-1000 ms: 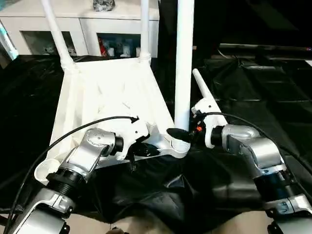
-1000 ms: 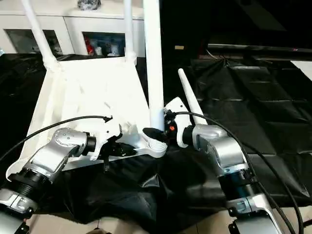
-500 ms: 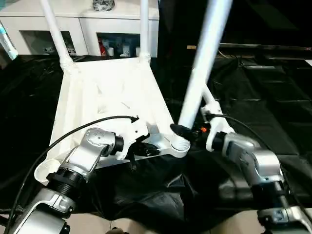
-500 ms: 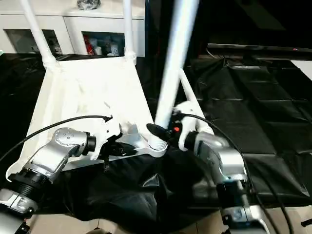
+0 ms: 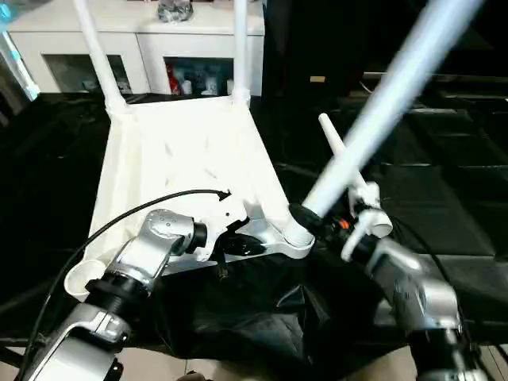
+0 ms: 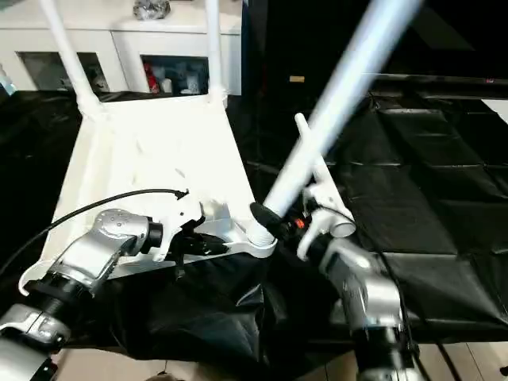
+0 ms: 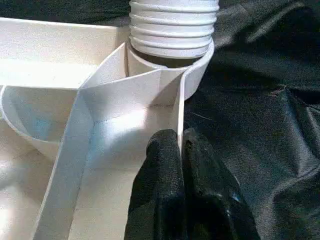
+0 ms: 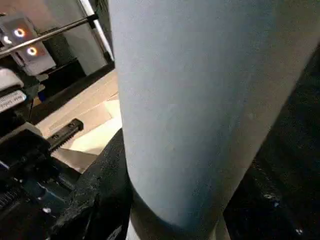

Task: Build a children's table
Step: Insert table leg to table base

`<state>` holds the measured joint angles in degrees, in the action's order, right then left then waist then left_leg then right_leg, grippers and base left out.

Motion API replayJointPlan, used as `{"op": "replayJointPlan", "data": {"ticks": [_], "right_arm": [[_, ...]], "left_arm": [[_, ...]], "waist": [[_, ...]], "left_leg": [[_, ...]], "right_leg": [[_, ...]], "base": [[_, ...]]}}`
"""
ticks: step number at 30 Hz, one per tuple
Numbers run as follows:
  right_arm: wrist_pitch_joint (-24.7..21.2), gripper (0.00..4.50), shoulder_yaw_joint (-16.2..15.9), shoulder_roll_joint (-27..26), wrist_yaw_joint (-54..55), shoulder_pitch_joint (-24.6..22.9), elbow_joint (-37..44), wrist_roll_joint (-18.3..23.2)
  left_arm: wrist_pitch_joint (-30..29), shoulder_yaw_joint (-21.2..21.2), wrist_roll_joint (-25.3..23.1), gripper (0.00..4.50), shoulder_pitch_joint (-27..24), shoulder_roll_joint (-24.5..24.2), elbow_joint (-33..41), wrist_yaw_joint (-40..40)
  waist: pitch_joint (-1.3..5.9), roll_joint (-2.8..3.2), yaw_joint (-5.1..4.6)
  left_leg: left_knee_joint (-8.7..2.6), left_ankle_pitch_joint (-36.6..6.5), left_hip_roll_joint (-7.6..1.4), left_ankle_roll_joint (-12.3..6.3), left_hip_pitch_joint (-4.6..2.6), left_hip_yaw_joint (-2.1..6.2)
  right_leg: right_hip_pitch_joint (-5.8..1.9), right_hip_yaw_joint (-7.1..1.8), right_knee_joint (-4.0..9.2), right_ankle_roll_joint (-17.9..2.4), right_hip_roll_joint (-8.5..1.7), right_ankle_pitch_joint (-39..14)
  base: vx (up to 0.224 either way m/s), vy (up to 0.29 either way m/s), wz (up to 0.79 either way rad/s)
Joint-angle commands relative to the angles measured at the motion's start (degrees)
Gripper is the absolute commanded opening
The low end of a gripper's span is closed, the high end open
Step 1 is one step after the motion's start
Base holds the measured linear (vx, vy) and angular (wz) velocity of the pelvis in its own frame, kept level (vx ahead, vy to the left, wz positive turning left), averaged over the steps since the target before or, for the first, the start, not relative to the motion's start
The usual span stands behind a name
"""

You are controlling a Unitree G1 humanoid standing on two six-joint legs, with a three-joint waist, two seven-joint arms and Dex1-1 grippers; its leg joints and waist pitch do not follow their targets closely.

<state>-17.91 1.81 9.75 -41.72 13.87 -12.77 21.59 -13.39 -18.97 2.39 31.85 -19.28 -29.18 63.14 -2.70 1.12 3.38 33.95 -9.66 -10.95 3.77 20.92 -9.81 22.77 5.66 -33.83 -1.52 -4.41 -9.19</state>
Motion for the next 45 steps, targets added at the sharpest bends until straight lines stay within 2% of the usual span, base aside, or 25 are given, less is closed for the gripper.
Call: {"op": "replayJointPlan", "data": {"ticks": [1, 5, 6, 7, 10, 11, 12, 13, 15, 16, 18, 19, 20, 21, 22, 23, 24, 26, 28, 30, 35, 38, 40, 42, 45], "right_arm": [[-0.76, 1.93, -3.04, 0.62, -0.04, -2.3, -0.97, -3.36], [1.42, 1.91, -6.07, 1.45, 1.01, -1.47, -0.24, -7.58], [1.76, 1.91, -6.98, 1.75, 0.87, -1.06, -0.51, -8.31], [1.68, 1.91, -7.82, 1.98, 0.99, -0.58, -0.78, -9.0], [1.59, 1.91, -9.07, 2.29, 1.56, 0.4, -1.57, -10.21], [1.23, 1.91, -9.84, 2.4, 1.37, 1.71, -2.52, -11.06], [1.05, 1.91, -10.21, 2.46, 1.28, 2.46, -3.08, -11.57], [0.9, 1.91, -10.8, 2.62, 0.41, 3.64, -4.01, -11.96], [0.77, 1.91, -11.55, 2.92, -1.03, 5.25, -5.68, -12.28], [0.25, 1.91, -11.98, 3.18, -1.91, 5.94, -6.42, -12.32], [-0.5, 1.91, -13.7, 4.36, -4.93, 7.41, -7.95, -12.62], [-0.67, 1.91, -14.1, 4.7, -5.88, 7.74, -8.32, -12.66], [-0.65, 1.91, -14.42, 5.04, -6.93, 8.18, -8.92, -12.73], [-0.61, 1.91, -14.48, 5.12, -7.22, 8.31, -9.11, -12.76], [-0.58, 1.91, -14.54, 5.24, -8.01, 8.97, -10.21, -12.72], [-0.24, 1.91, -14.53, 5.38, -8.84, 9.92, -11.67, -12.76], [0.32, 1.91, -14.37, 5.4, -8.86, 10.82, -13.02, -13.06], [0.77, 1.91, -14.05, 5.41, -9.08, 12.03, -14.49, -13.17], [1.22, 1.91, -14.1, 5.8, -10.74, 13.6, -15.9, -12.95], [1.24, 1.91, -14.34, 6.04, -11.66, 13.94, -16.05, -12.82], [1.92, 1.91, -16.7, 8.02, -18.47, 14.69, -15.26, -12.91], [2.95, 1.91, -18.01, 8.81, -21.47, 14.58, -14.91, -13.32], [3.24, 1.91, -18.19, 8.88, -21.86, 14.53, -14.85, -13.38], [3.75, 1.91, -18.38, 8.97, -22.45, 14.4, -14.8, -13.41], [5.05, 1.91, -18.97, 9.22, -23.7, 13.95, -14.74, -13.71]], "left_arm": [[1.32, 2.48, 0.33, 0.0, 2.65, 0.31, -0.07, -3.03], [2.09, 2.6, -0.12, 0.0, 2.88, 0.41, -1.09, -3.42], [2.21, 2.62, -0.15, 0.0, 2.87, 0.39, -1.18, -3.41], [2.29, 2.62, -0.18, 0.0, 2.84, 0.39, -1.23, -3.43], [2.49, 2.55, -0.23, 0.0, 2.75, 0.38, -1.28, -3.44], [2.76, 2.34, -0.4, 0.0, 2.51, 0.24, -1.1, -3.34], [2.9, 2.25, -0.49, 0.0, 2.4, 0.16, -0.99, -3.27], [3.08, 2.08, -0.56, 0.0, 2.23, 0.04, -0.79, -3.03], [3.24, 1.89, -0.54, 0.0, 2.05, -0.08, -0.64, -2.68], [3.25, 1.79, -0.43, 0.0, 1.93, -0.18, -0.49, -2.33], [3.12, 1.52, -0.31, 0.0, 1.63, -0.57, 0.0, -1.6], [3.05, 1.43, -0.33, 0.0, 1.6, -0.67, 0.17, -1.46], [2.99, 1.35, -0.33, 0.0, 1.56, -0.81, 0.37, -1.26], [2.97, 1.33, -0.33, 0.0, 1.56, -0.84, 0.43, -1.2], [2.94, 1.28, -0.33, 0.0, 1.52, -0.99, 0.57, -0.9], [2.9, 1.14, -0.32, 0.0, 1.51, -1.23, 0.8, -0.34], [2.95, 1.08, -0.35, 0.0, 1.52, -1.38, 0.97, -0.01], [2.98, 1.05, -0.39, 0.0, 1.57, -1.62, 1.19, 0.35], [3.03, 1.02, -0.36, 0.0, 1.7, -2.02, 1.47, 0.81], [3.06, 0.99, -0.36, 0.0, 1.72, -2.13, 1.55, 0.97], [3.86, 0.26, -0.65, 0.0, 1.56, -2.93, 2.41, 2.85], [4.34, -0.18, -0.7, 0.0, 1.46, -3.22, 2.97, 3.76], [4.32, -0.24, -0.68, 0.0, 1.39, -3.29, 3.18, 3.85], [4.55, -0.4, -0.47, 0.0, 1.22, -3.3, 3.84, 4.43], [5.58, -0.9, -0.18, 0.0, 0.98, -3.45, 4.86, 6.13]], "waist": [[3.08, 0.14, -0.24], [3.06, 0.15, -0.31], [3.02, -0.44, -0.45], [2.98, -0.09, -0.41], [2.88, -0.02, -0.78], [2.83, -0.66, -1.04], [2.8, -0.17, -1.19], [2.76, -0.12, -1.65], [2.82, 0.05, -2.08], [2.75, -0.7, -2.37], [2.76, -0.2, -2.24], [2.71, -0.25, -2.33], [2.8, -0.99, -2.26], [2.8, -0.47, -2.0], [2.79, -0.44, -1.98], [2.78, -0.52, -1.98], [2.82, -0.86, -1.96], [2.67, -0.73, -2.05], [2.55, -0.82, -2.19], [2.51, -0.84, -2.13], [2.71, -0.84, -1.76], [2.84, -0.85, -1.29], [3.04, -0.97, -1.05], [3.1, -0.93, -0.89], [2.9, -1.08, -0.65]], "left_leg": [[-4.23, -21.45, -1.63, -0.77, -1.05, 1.06], [-4.22, -21.11, -1.55, -1.01, -0.94, 1.03], [-4.2, -21.13, -1.53, -1.13, -0.85, 0.97], [-4.1, -21.23, -1.45, -1.15, -1.04, 0.99], [-4.08, -22.54, -1.4, -0.97, -1.17, 1.1], [-4.04, -22.97, -1.37, -1.12, -1.12, 1.08], [-4.11, -23.51, -1.41, -0.99, -1.13, 1.3], [-4.29, -24.4, -1.49, -0.8, -0.8, 1.54], [-4.47, -25.3, -1.65, -0.81, -0.78, 1.76], [-4.42, -26.07, -1.66, -0.9, -0.8, 1.69], [-4.24, -26.28, -1.59, -0.99, -1.25, 1.67], [-4.38, -26.28, -1.66, -1.06, -1.05, 1.7], [-4.38, -25.98, -1.78, -1.16, -1.14, 1.62], [-4.38, -25.77, -1.88, -1.24, -1.46, 1.57], [-4.47, -25.93, -2.0, -1.15, -1.47, 1.53], [-4.54, -25.94, -2.03, -1.09, -1.43, 1.53], [-4.56, -25.81, -2.04, -1.11, -1.38, 1.54], [-4.61, -26.29, -2.09, -0.93, -1.45, 1.53], [-4.52, -28.02, -2.03, -0.43, -1.89, 1.58], [-4.47, -28.12, -2.01, -0.34, -2.01, 1.62], [-4.68, -26.63, -2.23, -0.68, -1.85, 1.53], [-4.82, -24.91, -2.51, -0.95, -1.83, 1.25], [-4.96, -22.43, -2.63, -1.13, -1.41, 1.07], [-4.92, -20.97, -2.67, -1.28, -1.32, 0.94], [-4.61, -21.18, -2.39, -1.48, -1.51, 0.72]], "right_leg": [[-2.01, -2.27, 6.54, -3.48, -4.12, -32.44], [-1.9, -2.26, 6.63, -3.22, -4.11, -32.82], [-1.94, -2.22, 6.73, -2.94, -4.08, -33.44], [-1.79, -2.19, 6.79, -2.72, -4.16, -34.46], [-1.61, -1.92, 7.06, -2.03, -4.04, -36.12], [-1.62, -1.77, 7.33, -1.61, -4.05, -37.01], [-1.67, -1.61, 7.25, -1.6, -4.14, -37.31], [-1.97, -1.31, 7.22, -1.36, -4.06, -37.15], [-2.14, -1.16, 7.28, -1.55, -4.16, -35.84], [-2.04, -1.0, 7.54, -1.34, -4.1, -36.37], [-1.85, -0.91, 7.64, -1.57, -4.35, -36.75], [-2.07, -0.84, 7.61, -1.69, -4.31, -36.09], [-2.03, -0.87, 7.68, -1.73, -4.36, -35.81], [-1.81, -1.06, 7.53, -2.47, -4.52, -34.74], [-1.8, -1.13, 7.43, -3.05, -4.5, -33.68], [-1.86, -1.13, 7.33, -3.34, -4.5, -33.15], [-1.97, -1.16, 7.08, -3.76, -4.6, -32.66], [-1.93, -1.17, 7.08, -4.14, -4.7, -32.89], [-1.83, -0.92, 7.41, -3.52, -4.76, -34.87], [-1.82, -0.85, 7.6, -3.07, -4.8, -35.79], [-1.96, -1.29, 7.07, -4.26, -4.76, -32.95], [-2.0, -1.8, 6.51, -6.26, -4.72, -28.84], [-2.44, -2.12, 5.78, -8.04, -4.67, -24.45], [-2.53, -2.29, 5.49, -8.94, -4.71, -22.53], [-2.37, -2.38, 5.67, -8.56, -4.87, -25.6]], "base": [[0.0, 0.0, 0.0], [0.0, 0.0, 0.0], [0.0, 0.0, 0.0], [0.0, 0.0, 0.0], [0.0, 0.0, 0.0], [0.0, 0.0, 0.0], [0.0, 0.0, 0.0], [0.0, 0.0, 0.0], [0.0, 0.0, 0.0], [0.0, 0.0, 0.0], [0.0, 0.0, 0.0], [0.0, 0.0, 0.0], [0.0, 0.0, 0.0], [0.0, 0.0, 0.0], [0.0, 0.0, 0.0], [0.0, 0.0, 0.0], [0.0, 0.0, 0.0], [0.0, 0.0, 0.0], [0.0, 0.0, 0.0], [0.0, 0.0, 0.0], [0.0, 0.0, 0.0], [0.0, 0.0, 0.0], [0.0, 0.0, 0.0], [0.0, 0.0, 0.0], [0.0, 0.0, 0.0]]}}
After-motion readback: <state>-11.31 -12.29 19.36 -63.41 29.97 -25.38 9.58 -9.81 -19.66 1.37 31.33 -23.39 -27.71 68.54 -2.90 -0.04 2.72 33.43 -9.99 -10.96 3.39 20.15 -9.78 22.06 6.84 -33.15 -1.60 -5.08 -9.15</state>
